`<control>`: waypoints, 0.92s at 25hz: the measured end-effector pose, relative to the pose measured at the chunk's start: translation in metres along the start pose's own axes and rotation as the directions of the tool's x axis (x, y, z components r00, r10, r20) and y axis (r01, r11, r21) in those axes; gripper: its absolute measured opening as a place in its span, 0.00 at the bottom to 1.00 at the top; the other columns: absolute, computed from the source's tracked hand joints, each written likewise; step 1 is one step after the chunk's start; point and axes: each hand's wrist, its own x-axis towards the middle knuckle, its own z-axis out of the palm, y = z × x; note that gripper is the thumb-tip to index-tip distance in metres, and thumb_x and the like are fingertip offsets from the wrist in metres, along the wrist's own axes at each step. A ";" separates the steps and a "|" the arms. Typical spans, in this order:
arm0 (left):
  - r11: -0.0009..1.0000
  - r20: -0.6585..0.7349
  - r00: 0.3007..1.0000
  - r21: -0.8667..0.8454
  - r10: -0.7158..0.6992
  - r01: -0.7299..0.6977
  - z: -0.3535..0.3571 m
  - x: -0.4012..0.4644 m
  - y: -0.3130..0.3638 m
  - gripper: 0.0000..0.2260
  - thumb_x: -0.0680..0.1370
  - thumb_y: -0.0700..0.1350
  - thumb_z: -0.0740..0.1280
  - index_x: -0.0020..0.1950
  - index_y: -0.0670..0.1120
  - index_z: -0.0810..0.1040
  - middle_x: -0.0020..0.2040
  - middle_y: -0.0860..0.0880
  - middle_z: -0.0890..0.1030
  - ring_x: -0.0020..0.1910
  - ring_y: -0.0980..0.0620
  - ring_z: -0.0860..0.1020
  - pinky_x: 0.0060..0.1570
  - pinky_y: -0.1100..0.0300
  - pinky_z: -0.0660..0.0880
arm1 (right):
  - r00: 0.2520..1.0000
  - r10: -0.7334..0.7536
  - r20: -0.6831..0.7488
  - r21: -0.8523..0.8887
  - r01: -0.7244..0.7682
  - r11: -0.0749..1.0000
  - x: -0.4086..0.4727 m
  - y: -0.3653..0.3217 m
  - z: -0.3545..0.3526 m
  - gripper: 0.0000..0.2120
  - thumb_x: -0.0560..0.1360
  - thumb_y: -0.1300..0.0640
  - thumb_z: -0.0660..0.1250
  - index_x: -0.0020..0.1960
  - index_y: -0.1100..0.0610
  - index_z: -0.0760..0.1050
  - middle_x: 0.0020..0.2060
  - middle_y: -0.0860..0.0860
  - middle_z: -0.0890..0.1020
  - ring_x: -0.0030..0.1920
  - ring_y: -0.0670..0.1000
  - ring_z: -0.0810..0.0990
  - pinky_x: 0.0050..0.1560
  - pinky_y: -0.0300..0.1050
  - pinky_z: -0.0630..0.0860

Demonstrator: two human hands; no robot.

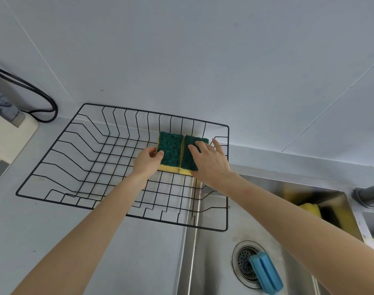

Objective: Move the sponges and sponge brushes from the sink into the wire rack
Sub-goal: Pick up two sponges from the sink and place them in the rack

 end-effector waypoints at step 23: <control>0.736 0.187 0.907 0.534 0.377 -0.416 0.006 -0.068 0.060 0.27 0.77 0.48 0.60 0.72 0.40 0.56 0.71 0.40 0.64 0.69 0.42 0.64 0.67 0.47 0.64 | 0.989 0.135 -0.058 0.251 -0.116 0.961 -0.075 0.038 -0.032 0.30 0.76 0.49 0.59 0.74 0.53 0.51 0.75 0.54 0.56 0.76 0.53 0.51 0.74 0.55 0.43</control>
